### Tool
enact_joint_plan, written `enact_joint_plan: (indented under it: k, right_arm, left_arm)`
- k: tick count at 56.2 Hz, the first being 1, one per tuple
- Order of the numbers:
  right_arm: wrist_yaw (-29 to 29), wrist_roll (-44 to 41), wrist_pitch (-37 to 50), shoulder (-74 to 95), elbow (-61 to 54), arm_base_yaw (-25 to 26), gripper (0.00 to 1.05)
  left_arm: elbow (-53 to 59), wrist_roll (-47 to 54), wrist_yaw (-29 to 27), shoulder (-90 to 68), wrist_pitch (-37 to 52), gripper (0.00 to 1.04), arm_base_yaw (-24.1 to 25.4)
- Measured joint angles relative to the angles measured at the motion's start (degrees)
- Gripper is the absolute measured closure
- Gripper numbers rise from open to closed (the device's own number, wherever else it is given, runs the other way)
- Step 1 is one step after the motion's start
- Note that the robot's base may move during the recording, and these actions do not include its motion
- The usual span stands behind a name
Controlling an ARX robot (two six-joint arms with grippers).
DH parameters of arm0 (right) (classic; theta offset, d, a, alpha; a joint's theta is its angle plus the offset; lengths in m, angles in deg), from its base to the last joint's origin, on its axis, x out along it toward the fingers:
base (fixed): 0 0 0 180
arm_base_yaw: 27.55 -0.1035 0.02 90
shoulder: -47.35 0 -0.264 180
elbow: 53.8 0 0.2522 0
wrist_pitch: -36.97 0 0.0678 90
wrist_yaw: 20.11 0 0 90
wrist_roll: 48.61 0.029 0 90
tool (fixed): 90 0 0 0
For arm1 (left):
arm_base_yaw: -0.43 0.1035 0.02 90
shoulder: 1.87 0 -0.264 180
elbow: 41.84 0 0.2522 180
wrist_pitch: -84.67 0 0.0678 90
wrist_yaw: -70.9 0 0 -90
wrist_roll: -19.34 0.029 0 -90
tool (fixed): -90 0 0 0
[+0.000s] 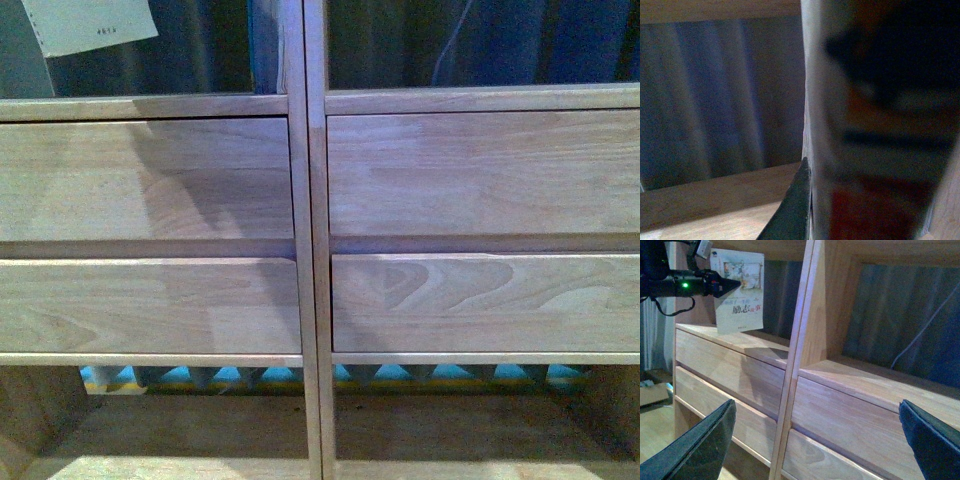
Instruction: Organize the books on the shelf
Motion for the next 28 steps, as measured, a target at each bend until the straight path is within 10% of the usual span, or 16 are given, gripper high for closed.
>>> enact_joint_plan:
  k: [21, 28]
  right_arm:
    - [0.1, -0.3, 0.0, 0.0, 0.0, 0.0, 0.07]
    - [30.8, -3.8, -27.5, -5.1, 1.7, -8.3, 0.31]
  left_arm:
    - [-35.0, 9.1, -8.1, -24.5, -14.4, 0.98, -3.7]
    - [-46.3, 9.9, -9.2, -31.1, -18.5, 0.98, -4.1]
